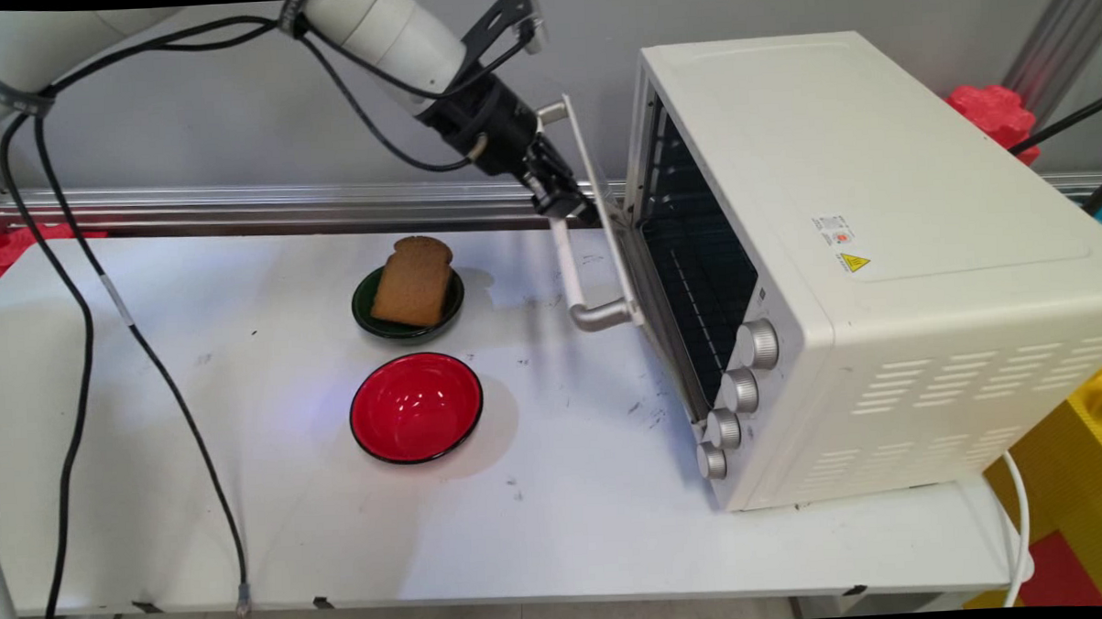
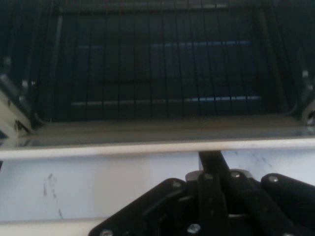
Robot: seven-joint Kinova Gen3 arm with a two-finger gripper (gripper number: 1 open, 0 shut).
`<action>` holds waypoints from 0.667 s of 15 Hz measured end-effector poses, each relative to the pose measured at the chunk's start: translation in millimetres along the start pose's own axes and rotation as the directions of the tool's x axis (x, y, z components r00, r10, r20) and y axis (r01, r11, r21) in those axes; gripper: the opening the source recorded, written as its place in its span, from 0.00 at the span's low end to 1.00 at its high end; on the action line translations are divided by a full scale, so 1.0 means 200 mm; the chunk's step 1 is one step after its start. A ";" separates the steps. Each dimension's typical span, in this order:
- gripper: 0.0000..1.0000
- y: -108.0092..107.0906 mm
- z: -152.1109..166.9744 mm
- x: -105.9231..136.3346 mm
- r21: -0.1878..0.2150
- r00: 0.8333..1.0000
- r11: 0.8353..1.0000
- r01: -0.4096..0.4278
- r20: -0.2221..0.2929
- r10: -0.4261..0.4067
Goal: Open the oven
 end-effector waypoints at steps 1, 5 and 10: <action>0.00 -0.01 0.00 -0.02 0.000 1.000 1.000 0.001 0.009 -0.001; 0.00 -0.01 -0.02 -0.12 0.004 0.999 1.000 0.009 0.036 -0.010; 0.00 -0.04 -0.02 -0.28 0.010 0.997 1.000 0.022 0.071 -0.022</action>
